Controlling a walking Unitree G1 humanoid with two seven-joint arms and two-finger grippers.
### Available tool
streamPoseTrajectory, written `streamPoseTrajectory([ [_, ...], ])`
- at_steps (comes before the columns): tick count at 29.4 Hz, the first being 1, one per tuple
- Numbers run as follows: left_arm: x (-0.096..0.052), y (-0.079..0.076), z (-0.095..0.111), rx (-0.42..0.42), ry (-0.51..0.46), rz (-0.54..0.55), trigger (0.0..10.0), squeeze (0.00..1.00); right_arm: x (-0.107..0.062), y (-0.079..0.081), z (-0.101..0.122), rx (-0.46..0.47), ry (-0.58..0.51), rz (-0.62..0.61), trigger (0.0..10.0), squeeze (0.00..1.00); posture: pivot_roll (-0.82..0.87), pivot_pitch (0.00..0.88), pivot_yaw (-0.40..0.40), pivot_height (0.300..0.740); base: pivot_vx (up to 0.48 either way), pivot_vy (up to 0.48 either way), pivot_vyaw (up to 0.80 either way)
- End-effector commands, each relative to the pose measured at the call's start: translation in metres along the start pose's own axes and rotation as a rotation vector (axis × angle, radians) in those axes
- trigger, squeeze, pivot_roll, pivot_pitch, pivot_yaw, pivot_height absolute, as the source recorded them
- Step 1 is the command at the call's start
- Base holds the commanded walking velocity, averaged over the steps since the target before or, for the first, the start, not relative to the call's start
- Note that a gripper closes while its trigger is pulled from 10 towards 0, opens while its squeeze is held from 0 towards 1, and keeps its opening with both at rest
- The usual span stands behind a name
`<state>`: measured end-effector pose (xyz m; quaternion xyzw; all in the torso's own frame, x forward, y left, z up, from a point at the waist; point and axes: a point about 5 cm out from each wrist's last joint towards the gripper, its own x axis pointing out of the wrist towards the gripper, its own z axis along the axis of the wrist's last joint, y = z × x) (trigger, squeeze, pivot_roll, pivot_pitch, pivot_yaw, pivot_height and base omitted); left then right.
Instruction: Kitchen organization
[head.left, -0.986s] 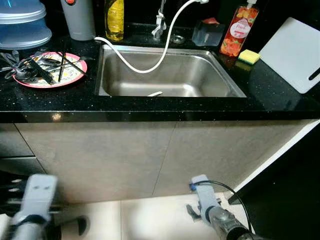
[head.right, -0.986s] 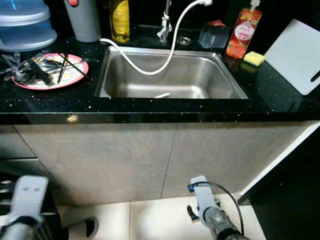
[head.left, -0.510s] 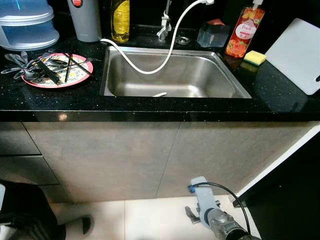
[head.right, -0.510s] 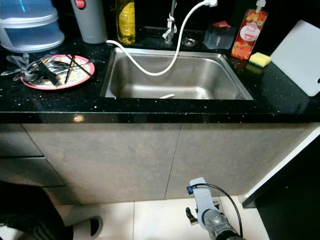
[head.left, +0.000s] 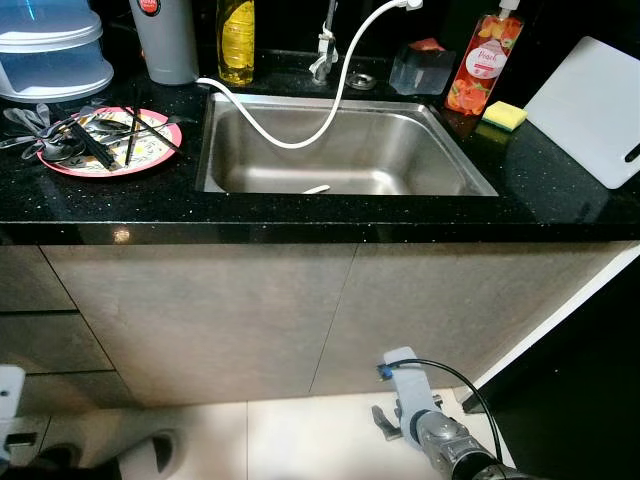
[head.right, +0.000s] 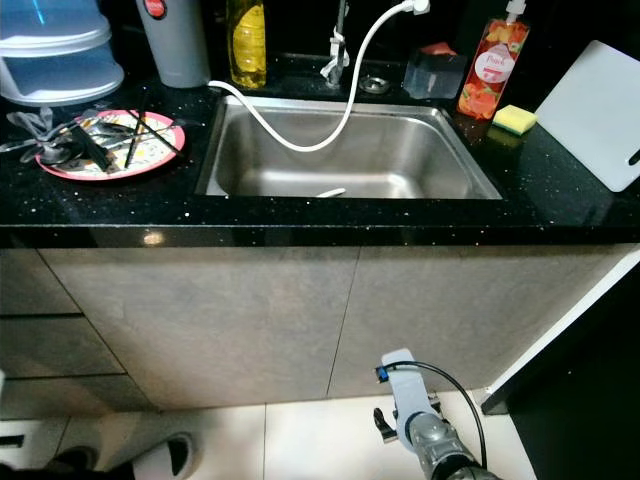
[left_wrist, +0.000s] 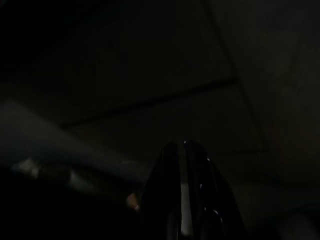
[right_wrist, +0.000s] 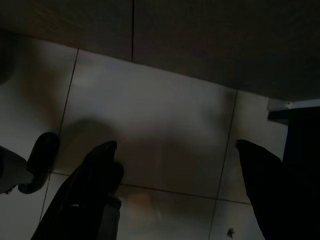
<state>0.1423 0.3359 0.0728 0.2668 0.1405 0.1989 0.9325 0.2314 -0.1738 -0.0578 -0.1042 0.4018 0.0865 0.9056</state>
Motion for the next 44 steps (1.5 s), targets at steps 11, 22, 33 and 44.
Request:
streamPoseTrajectory([
  [11,-0.024,-0.137,0.033,-0.166,-0.039,-0.471,10.0,0.0,0.0,-0.008,0.011,0.099,-0.074,-0.042,10.0,0.0,0.24,0.0,-0.025,0.74,0.0,0.0,0.0],
  [22,-0.015,-0.136,0.11,-0.241,-0.265,-0.587,10.0,0.0,-0.003,-0.015,0.069,0.258,-0.373,-0.075,10.0,0.0,0.19,0.0,0.033,0.74,0.0,0.0,0.0],
  [33,-0.005,-0.125,0.156,-0.27,-0.409,-0.501,10.0,0.0,-0.053,-0.055,0.133,0.226,-0.768,-0.281,10.0,0.0,0.15,0.0,0.021,0.74,0.0,0.0,0.0],
  [44,0.017,-0.069,0.205,-0.314,-0.552,-0.275,10.0,0.0,-0.154,-0.054,0.267,0.268,-1.315,-0.232,10.0,0.0,0.15,0.0,0.02,0.74,0.0,0.0,0.0],
])
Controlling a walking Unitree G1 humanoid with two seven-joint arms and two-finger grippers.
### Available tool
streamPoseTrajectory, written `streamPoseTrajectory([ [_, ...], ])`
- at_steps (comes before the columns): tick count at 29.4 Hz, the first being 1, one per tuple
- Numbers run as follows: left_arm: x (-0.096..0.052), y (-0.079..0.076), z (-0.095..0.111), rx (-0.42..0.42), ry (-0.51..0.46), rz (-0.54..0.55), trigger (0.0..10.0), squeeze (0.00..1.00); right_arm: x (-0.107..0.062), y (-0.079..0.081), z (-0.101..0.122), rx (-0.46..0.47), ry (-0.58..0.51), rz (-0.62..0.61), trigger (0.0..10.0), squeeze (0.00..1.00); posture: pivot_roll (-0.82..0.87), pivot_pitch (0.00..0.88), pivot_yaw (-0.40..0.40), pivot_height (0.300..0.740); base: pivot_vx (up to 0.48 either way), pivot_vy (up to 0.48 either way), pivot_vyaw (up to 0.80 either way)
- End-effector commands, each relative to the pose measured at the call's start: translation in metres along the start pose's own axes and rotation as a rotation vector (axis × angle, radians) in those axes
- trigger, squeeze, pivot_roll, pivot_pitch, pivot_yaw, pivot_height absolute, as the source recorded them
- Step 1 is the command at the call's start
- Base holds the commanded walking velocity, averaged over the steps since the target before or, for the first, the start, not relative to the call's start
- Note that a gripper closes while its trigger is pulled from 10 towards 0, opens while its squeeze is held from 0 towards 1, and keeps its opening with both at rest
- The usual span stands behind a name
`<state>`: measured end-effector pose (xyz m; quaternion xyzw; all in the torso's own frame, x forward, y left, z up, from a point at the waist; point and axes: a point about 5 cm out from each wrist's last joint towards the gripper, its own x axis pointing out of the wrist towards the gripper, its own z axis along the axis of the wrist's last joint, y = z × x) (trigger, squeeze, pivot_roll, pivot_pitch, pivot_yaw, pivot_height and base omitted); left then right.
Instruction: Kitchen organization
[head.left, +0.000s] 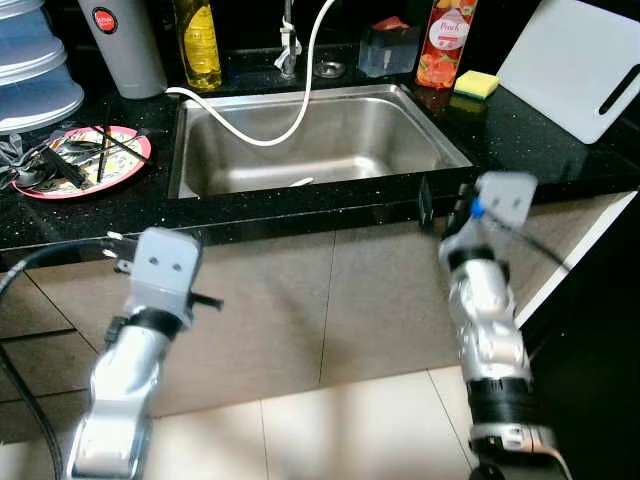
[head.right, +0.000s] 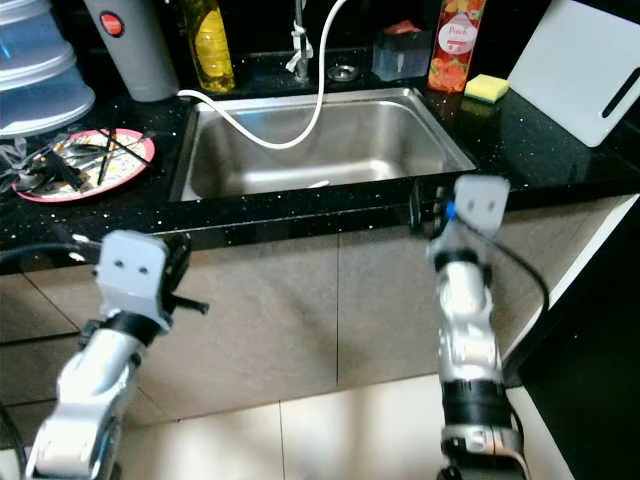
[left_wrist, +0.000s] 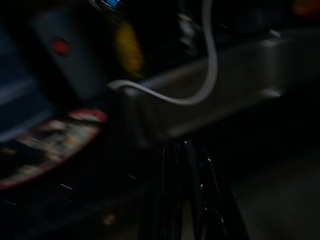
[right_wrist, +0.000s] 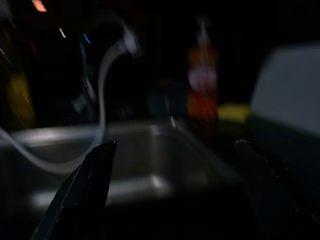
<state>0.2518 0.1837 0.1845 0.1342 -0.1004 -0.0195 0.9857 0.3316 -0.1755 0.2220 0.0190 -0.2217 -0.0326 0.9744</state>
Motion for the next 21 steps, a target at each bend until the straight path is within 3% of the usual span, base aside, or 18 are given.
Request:
streamPoseTrajectory([
  [1,0.003,0.02,0.01,0.023,-0.02,0.062,10.0,0.0,0.007,0.009,0.015,0.051,-0.033,0.022,10.0,0.0,0.15,0.0,0.02,0.74,0.0,0.0,0.0],
  [4,0.007,0.033,0.019,0.028,-0.048,0.114,10.0,0.0,0.013,0.016,0.028,0.07,-0.071,0.048,10.0,0.0,0.15,0.0,0.02,0.74,0.0,0.0,0.0],
  [5,0.009,0.048,0.028,0.036,-0.077,0.182,10.0,0.0,0.017,0.021,0.035,0.086,-0.082,0.066,10.0,0.0,0.15,0.0,0.019,0.74,0.0,0.0,0.0],
  [6,0.011,0.062,0.037,0.044,-0.105,0.241,10.0,0.0,0.019,0.025,0.036,0.102,-0.07,0.076,10.0,0.0,0.16,0.0,0.018,0.74,0.0,0.0,0.0],
  [7,0.011,0.062,0.037,0.044,-0.105,0.241,10.0,0.0,0.019,0.025,0.036,0.102,-0.07,0.076,10.0,0.0,0.16,0.0,0.018,0.74,0.0,0.0,0.0],
  [9,0.015,0.076,0.05,0.085,-0.137,0.305,10.0,0.0,0.02,0.031,0.031,0.16,-0.01,0.081,10.0,0.0,0.17,0.0,0.018,0.74,0.0,0.0,0.0],
  [18,0.018,0.078,0.062,0.097,-0.175,0.368,10.0,0.0,0.023,0.043,0.03,0.249,0.04,0.095,10.0,0.0,0.19,0.0,0.015,0.74,0.0,0.0,0.0],
  [21,0.018,0.077,0.063,0.105,-0.177,0.365,10.0,0.0,0.024,0.046,0.031,0.253,0.041,0.115,10.0,0.0,0.19,0.0,0.015,0.74,0.3,0.0,0.0],
])
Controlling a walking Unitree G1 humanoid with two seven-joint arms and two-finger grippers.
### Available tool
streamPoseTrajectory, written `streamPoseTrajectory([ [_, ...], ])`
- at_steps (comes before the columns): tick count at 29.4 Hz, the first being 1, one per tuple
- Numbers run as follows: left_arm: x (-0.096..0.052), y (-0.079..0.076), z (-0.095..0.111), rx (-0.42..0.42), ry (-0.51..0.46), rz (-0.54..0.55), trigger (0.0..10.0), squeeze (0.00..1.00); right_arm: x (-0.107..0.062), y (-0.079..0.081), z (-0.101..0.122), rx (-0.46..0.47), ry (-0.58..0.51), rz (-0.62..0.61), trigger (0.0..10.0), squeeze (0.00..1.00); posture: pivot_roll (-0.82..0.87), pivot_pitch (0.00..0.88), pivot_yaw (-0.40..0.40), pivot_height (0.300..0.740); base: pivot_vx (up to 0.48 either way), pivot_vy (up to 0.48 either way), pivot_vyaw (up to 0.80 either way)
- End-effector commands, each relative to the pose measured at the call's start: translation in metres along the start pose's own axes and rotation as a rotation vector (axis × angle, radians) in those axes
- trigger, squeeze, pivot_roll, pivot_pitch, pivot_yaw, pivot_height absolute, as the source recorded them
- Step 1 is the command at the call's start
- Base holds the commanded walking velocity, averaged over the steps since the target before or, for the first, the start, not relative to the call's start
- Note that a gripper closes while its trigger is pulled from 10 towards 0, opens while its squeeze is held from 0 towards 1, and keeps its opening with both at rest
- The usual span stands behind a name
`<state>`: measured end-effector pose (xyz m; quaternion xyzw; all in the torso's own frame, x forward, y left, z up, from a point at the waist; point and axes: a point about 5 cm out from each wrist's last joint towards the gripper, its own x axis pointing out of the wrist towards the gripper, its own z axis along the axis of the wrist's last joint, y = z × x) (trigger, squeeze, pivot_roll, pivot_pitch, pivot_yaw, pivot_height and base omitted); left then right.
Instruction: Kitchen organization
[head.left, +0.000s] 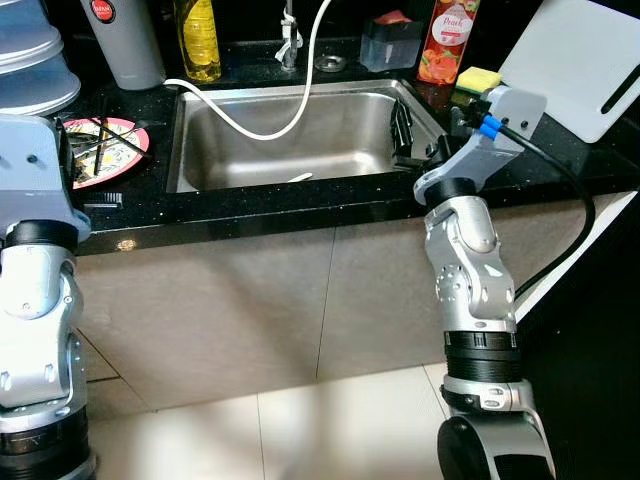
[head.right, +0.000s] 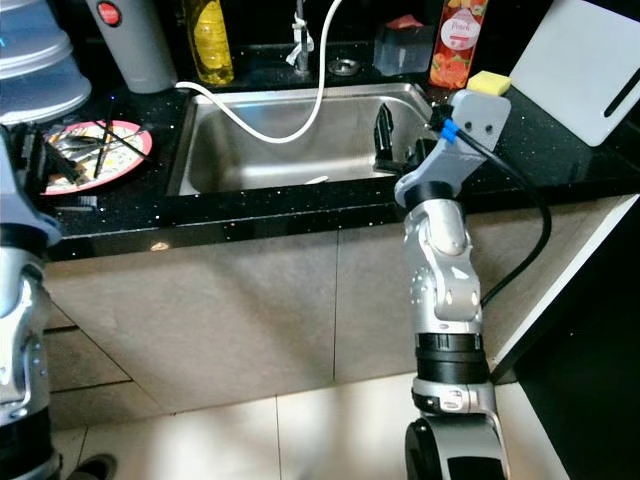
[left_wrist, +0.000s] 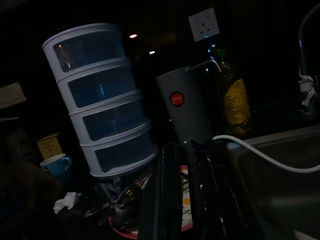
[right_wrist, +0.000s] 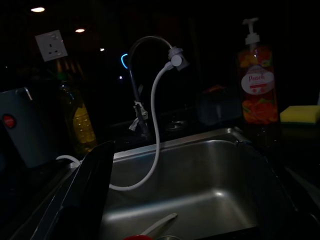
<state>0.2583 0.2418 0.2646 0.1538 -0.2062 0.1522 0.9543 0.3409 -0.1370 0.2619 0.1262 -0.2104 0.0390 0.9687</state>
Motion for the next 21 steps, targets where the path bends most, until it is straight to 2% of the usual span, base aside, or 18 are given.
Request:
streamPoseTrajectory([
  [1,0.0013,-0.0003,0.0044,0.019,-0.011,0.001,10.0,0.0,0.0017,0.0058,-0.0005,0.013,0.015,0.03,10.0,0.0,0.19,0.0,0.015,0.74,0.371,0.0,0.0],
  [21,0.0042,-0.0021,0.0042,0.023,0.001,-0.003,10.0,0.0,-0.0014,0.0076,-0.0035,0.023,0.044,0.045,10.0,0.0,0.19,0.0,0.023,0.74,0.393,0.0,0.0],
])
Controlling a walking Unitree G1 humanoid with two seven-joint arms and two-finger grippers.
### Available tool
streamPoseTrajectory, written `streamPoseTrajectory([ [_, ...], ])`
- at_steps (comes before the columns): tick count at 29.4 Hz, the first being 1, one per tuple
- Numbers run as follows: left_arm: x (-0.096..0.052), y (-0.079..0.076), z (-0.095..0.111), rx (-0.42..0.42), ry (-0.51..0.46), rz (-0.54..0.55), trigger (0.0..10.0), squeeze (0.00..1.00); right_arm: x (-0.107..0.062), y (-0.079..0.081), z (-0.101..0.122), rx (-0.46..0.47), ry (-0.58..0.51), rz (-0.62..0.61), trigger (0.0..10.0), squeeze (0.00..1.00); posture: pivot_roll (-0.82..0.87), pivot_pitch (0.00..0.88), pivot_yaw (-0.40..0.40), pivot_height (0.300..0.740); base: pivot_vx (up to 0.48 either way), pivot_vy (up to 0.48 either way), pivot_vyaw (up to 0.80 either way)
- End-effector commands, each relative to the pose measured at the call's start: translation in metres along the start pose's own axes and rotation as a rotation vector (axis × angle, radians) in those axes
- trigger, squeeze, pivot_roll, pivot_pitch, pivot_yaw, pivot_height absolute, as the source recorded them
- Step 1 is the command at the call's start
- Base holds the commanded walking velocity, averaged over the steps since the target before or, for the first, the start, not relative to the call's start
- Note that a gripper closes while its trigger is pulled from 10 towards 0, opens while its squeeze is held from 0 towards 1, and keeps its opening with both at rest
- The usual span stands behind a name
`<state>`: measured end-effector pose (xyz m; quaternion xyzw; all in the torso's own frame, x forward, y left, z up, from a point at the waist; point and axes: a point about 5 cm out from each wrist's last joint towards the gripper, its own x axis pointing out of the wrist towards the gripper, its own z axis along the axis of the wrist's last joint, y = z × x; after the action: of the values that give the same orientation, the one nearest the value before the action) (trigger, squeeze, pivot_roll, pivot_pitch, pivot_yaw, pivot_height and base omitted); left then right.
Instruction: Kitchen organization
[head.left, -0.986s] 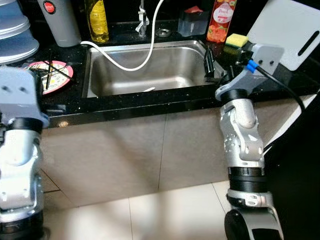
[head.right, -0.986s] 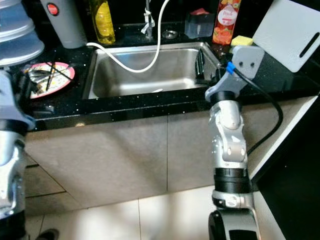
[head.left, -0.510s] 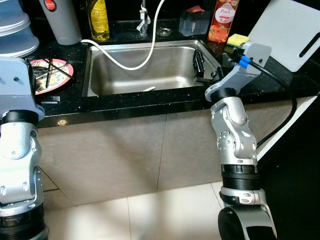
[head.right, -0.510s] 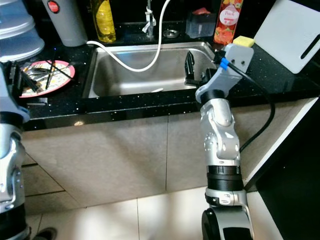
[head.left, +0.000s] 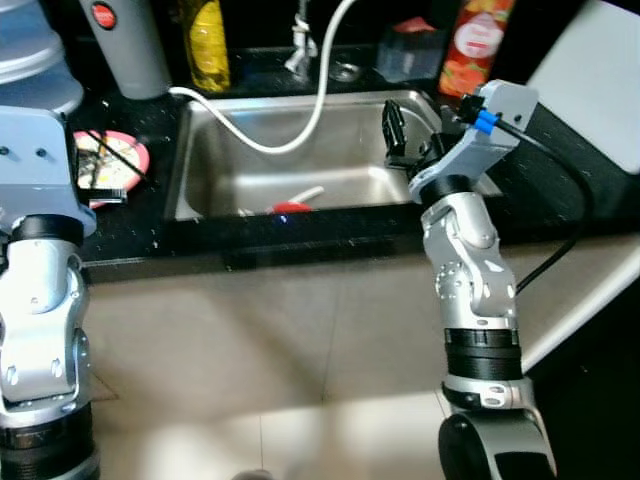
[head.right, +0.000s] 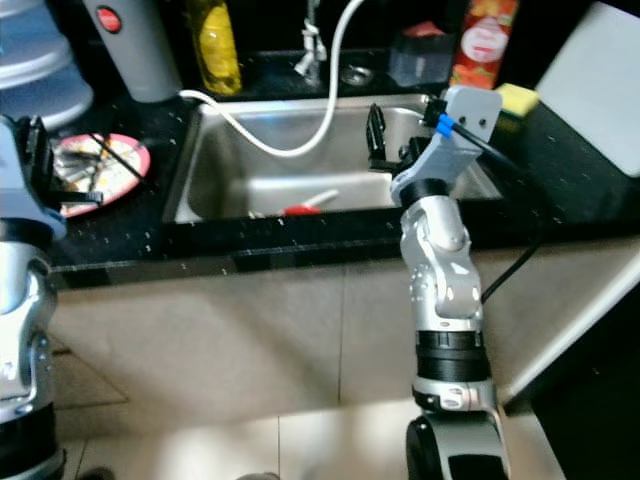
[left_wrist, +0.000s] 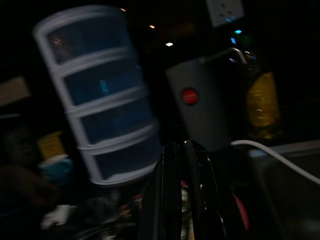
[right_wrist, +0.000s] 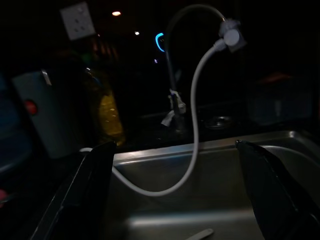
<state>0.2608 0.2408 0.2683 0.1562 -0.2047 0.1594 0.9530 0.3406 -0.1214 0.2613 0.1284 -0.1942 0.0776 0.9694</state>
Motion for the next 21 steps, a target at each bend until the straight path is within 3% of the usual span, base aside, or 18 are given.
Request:
streamPoseTrajectory([
  [1,0.0007,-0.0012,0.002,0.017,-0.003,-0.017,10.0,0.0,-0.0026,-0.0073,0.0003,0.004,0.006,-0.027,10.0,0.0,0.19,0.0,0.028,0.74,0.379,0.0,0.0],
  [7,0.0006,-0.0013,0.0023,0.016,-0.003,-0.019,10.0,0.0,-0.0031,-0.0072,-0.0003,0.005,0.009,-0.027,10.0,0.0,0.19,0.0,0.027,0.74,0.374,0.0,0.0],
  [21,-0.0014,-0.0054,0.0043,-0.004,-0.013,-0.039,10.0,0.0,-0.0037,-0.0048,-0.0033,0.008,0.024,-0.017,10.0,0.0,0.19,0.0,0.025,0.74,0.0,0.0,0.0],
])
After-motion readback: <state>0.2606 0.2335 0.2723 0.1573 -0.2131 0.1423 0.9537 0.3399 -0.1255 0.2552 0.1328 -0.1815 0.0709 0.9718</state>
